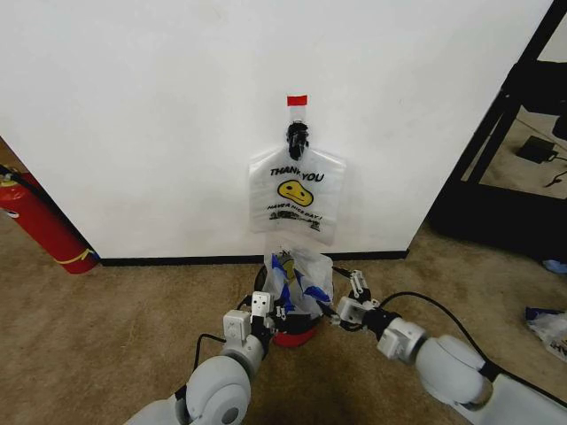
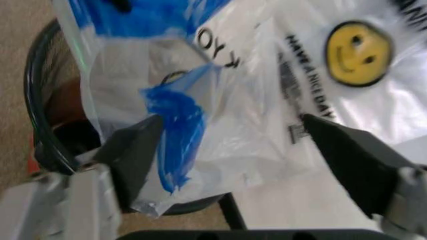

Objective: Pick up the garbage bag from the wall and place it over the trash bin.

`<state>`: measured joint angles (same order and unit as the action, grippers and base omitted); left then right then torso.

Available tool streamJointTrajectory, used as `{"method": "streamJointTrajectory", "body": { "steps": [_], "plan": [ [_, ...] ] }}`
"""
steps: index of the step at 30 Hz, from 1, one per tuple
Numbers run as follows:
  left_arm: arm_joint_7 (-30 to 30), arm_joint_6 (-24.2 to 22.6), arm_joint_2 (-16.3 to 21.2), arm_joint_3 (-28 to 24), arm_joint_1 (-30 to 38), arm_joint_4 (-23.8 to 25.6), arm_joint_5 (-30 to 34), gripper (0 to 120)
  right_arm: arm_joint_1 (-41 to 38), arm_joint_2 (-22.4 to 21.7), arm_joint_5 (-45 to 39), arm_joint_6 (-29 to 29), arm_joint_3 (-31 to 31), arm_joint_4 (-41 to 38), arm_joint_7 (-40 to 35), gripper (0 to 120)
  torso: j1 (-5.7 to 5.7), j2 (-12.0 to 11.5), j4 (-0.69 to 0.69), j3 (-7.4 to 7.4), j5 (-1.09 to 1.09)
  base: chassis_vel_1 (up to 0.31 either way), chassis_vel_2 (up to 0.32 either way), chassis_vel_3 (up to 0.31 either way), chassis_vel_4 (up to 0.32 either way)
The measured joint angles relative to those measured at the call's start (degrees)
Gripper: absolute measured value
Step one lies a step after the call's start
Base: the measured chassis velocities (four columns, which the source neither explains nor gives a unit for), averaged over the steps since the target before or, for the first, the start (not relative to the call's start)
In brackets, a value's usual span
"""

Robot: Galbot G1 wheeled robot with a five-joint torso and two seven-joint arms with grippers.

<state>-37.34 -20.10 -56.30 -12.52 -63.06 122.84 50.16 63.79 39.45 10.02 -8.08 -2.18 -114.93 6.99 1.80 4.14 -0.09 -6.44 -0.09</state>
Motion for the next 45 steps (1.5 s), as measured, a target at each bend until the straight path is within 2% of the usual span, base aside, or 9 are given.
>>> {"method": "streamJointTrajectory", "body": {
  "steps": [10,14,16,17,20,25,29,35,45],
  "plan": [
    [-0.1,0.0,-0.3,-0.6,1.0,-0.3,0.3,0,-3.3,0.4,-6.6,-5.8,-3.8,1.2,2.9,39,0.00,0.0,-0.01,0.00,-0.02,0.000,0.000,0.000,0.000],
    [-0.1,-0.1,-0.5,-0.7,1.3,-0.4,0.4,0,-3.9,1.3,-6.9,-5.5,-4.4,2.0,1.0,24,0.00,0.0,0.00,0.00,-0.02,0.000,0.000,0.000,0.000],
    [-0.1,-0.1,-0.5,-0.7,1.3,-0.4,0.4,0,-3.9,1.3,-6.9,-5.5,-4.4,2.0,1.0,24,0.00,0.0,0.00,0.00,-0.02,0.000,0.000,0.000,0.000],
    [-0.1,-0.1,-0.3,-0.7,1.3,-0.4,0.4,0,-3.9,1.6,-6.4,-4.7,-4.4,2.3,-0.3,14,0.00,0.0,0.00,0.00,-0.02,0.000,0.000,0.000,0.000],
    [-0.1,-0.1,-0.1,-0.7,1.3,-0.4,0.5,0,-3.9,2.1,-5.5,-3.7,-4.4,3.0,-1.5,1,0.00,0.0,0.00,0.00,-0.01,0.000,0.000,0.000,0.000],
    [-0.1,-0.1,-0.2,-0.7,1.4,-0.4,0.6,0,-3.6,3.4,-6.6,-2.5,-4.6,4.4,-5.3,0,0.00,0.0,0.00,0.00,-0.03,0.000,0.000,0.000,0.000],
    [0.0,-0.1,-0.1,-0.1,0.4,-0.3,0.5,0,-1.3,6.6,-13.8,0.4,-4.0,5.5,-12.6,0,0.00,0.0,0.00,0.00,-0.02,0.000,0.000,0.000,0.000],
    [-0.2,0.2,0.4,0.8,-2.9,0.7,-0.3,0,6.7,14.3,-32.8,2.3,-1.7,2.7,-32.5,0,0.00,0.0,-0.01,0.00,-0.03,0.000,0.000,0.000,0.000],
    [-2.2,0.6,1.4,2.1,-7.0,4.0,-1.8,0,13.8,17.3,-42.9,-0.9,2.0,-5.9,-41.1,0,0.00,0.0,0.00,0.01,-0.03,0.000,0.000,0.000,0.000]
  ]
}}
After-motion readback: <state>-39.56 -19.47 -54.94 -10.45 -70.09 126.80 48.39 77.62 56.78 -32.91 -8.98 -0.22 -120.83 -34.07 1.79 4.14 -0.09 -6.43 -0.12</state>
